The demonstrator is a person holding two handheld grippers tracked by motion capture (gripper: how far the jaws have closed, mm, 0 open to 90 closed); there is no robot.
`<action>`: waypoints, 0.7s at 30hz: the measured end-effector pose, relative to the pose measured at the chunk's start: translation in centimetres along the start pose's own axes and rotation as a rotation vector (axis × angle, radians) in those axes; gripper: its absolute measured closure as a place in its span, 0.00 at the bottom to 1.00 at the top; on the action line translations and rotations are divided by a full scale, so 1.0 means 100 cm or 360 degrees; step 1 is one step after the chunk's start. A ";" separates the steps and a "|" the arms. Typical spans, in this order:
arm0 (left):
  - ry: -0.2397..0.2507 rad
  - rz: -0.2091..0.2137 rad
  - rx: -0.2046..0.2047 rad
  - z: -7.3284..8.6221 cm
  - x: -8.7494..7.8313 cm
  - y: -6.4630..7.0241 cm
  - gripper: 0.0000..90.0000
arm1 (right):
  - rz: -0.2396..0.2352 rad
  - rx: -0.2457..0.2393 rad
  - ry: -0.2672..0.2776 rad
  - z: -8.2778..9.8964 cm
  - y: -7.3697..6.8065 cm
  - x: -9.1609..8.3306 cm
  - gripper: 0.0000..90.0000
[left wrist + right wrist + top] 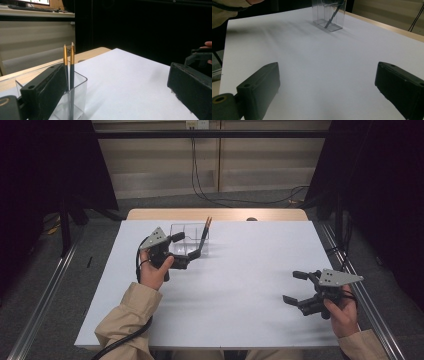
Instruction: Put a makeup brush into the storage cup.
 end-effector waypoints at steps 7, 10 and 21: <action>-0.0013 0.0011 -0.0006 0.004 -0.011 0.001 0.03 | -0.0003 -0.0004 -0.0003 0.000 -0.001 0.001 0.06; -0.0016 0.0019 -0.0005 0.007 -0.014 0.002 0.03 | -0.0004 -0.0003 -0.0001 -0.001 -0.001 0.001 0.06; -0.0043 0.0037 0.0016 0.017 -0.028 0.006 0.03 | 0.0005 -0.0003 0.0005 -0.001 -0.001 0.000 0.06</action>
Point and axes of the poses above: each handheld gripper's, and its own axes: x roughly forward along the jaws, z roughly out of its underside, y roughly to its right, the point moved 10 cm from there along x, roughly forward along the jaws, and after that the axes turned 7 degrees about -x, right-handed, at the moved point
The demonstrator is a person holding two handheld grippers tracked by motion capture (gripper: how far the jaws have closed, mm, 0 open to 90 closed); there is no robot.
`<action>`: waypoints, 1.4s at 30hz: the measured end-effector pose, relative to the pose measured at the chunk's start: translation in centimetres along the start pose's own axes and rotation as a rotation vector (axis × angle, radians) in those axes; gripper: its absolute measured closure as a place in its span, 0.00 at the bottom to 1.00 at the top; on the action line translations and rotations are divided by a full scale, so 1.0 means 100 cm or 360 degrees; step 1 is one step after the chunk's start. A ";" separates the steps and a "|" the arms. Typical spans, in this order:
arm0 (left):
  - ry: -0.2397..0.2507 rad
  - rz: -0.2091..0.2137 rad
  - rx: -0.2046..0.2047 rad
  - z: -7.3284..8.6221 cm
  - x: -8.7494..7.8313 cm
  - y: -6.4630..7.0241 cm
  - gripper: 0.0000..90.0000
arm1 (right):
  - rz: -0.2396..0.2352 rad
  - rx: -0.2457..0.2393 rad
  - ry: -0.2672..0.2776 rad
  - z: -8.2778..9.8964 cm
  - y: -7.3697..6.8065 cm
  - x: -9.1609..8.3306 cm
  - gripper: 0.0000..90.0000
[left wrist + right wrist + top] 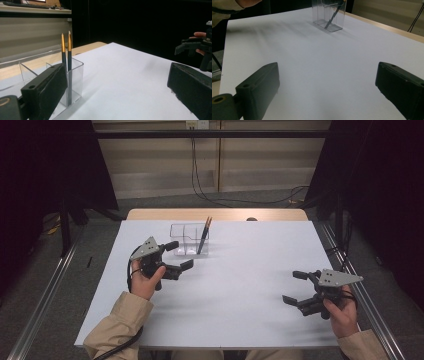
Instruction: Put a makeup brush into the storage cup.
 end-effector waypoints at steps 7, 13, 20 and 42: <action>-0.0003 0.0010 0.0020 0.002 -0.012 0.001 0.03 | 0.0000 0.0002 -0.0001 0.000 0.000 0.001 0.06; -0.0007 -0.0009 0.0017 0.005 -0.020 0.000 0.03 | 0.0009 0.0000 0.0005 -0.001 0.000 0.000 0.06; 0.0013 -0.0010 0.0020 0.006 -0.031 0.002 0.03 | 0.0005 0.0001 0.0008 -0.001 0.000 0.000 0.06; 0.0035 -0.0063 0.0048 0.009 -0.064 0.000 0.03 | 0.0011 0.0003 0.0015 -0.001 0.000 0.000 0.06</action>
Point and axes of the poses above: each handheld gripper's, and its own axes: x roughly forward along the jaws, z roughly out of its underside, y roughly to its right, the point moved 10 cm from there along x, roughly forward along the jaws, and after that the axes turned 7 degrees about -x, right-handed, at the moved point
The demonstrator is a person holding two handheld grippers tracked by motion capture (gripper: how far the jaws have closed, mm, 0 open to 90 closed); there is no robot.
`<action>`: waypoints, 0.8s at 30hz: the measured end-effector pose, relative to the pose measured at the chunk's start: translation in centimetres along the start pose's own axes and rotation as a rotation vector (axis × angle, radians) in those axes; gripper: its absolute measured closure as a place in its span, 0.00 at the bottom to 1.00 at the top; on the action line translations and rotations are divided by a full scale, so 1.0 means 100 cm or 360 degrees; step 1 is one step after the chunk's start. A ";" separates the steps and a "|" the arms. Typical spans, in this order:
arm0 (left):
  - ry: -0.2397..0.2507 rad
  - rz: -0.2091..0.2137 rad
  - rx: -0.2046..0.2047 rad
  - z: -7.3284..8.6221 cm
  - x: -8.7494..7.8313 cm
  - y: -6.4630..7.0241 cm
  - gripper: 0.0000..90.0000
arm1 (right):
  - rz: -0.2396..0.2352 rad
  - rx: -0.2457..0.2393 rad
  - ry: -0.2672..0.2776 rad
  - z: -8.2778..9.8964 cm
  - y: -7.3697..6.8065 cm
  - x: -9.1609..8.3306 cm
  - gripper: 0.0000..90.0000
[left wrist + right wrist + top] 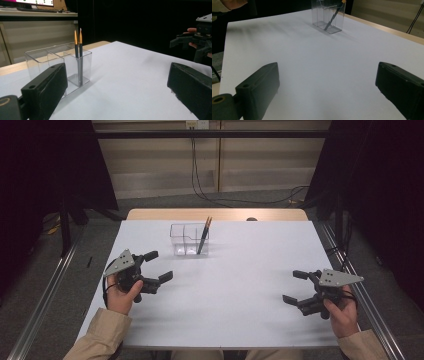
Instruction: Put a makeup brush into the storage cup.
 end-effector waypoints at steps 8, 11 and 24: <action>0.0007 -0.0027 0.0012 0.000 -0.010 -0.002 0.03 | -0.0002 0.0001 0.0002 0.000 0.000 0.000 0.05; 0.0008 -0.0033 0.0006 0.002 -0.013 -0.002 0.03 | 0.0000 0.0003 0.0005 0.000 0.000 0.000 0.05; 0.0013 -0.0061 0.0012 0.005 -0.026 -0.001 0.03 | 0.0003 0.0005 0.0015 -0.001 0.001 0.000 0.05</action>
Point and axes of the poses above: each handheld gripper's, and its own axes: x roughly forward along the jaws, z roughly out of its underside, y roughly to its right, the point moved 10 cm from there along x, roughly forward along the jaws, and after that the axes turned 7 degrees about -x, right-handed, at the moved point
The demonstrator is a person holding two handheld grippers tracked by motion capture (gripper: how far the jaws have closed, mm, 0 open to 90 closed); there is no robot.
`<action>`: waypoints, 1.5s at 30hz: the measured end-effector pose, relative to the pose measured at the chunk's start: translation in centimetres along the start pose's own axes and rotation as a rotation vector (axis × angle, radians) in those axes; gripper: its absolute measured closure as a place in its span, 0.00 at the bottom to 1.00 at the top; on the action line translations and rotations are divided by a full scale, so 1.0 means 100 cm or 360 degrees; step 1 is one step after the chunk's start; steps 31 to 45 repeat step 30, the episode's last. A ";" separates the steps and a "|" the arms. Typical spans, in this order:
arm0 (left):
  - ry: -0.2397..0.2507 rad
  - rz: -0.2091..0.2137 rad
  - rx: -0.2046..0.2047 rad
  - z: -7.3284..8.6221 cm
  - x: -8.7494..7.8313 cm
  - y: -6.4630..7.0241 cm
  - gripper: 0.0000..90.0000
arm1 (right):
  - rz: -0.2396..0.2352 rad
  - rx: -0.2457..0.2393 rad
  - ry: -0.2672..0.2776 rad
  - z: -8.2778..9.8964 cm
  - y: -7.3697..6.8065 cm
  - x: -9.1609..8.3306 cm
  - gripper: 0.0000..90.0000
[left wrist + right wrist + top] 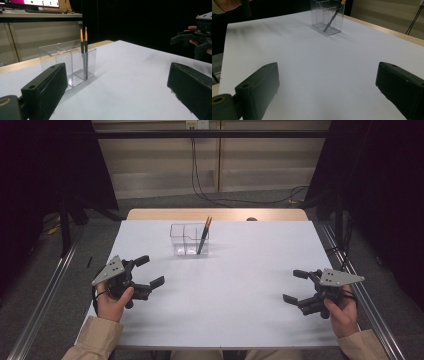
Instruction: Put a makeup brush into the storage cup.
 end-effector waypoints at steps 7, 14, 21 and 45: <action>0.0008 -0.0007 -0.0001 0.001 -0.006 0.000 0.03 | 0.0002 -0.0001 0.0005 0.000 0.001 0.000 0.05; 0.0014 -0.0027 -0.0003 0.002 -0.012 -0.002 0.03 | 0.0000 0.0000 0.0006 0.001 0.001 0.000 0.05; 0.0020 -0.0023 0.0004 0.001 -0.016 -0.001 0.03 | 0.0002 0.0004 0.0007 0.001 0.001 0.000 0.05; 0.0015 -0.0023 -0.0002 0.003 -0.014 -0.001 0.03 | 0.0002 -0.0001 0.0000 0.002 0.001 0.000 0.05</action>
Point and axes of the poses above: each handheld gripper's, and its own axes: x roughly forward along the jaws, z roughly out of its underside, y roughly to its right, the point moved 10 cm from there along x, roughly forward along the jaws, and after that the axes turned 7 degrees about -x, right-handed, at the moved point
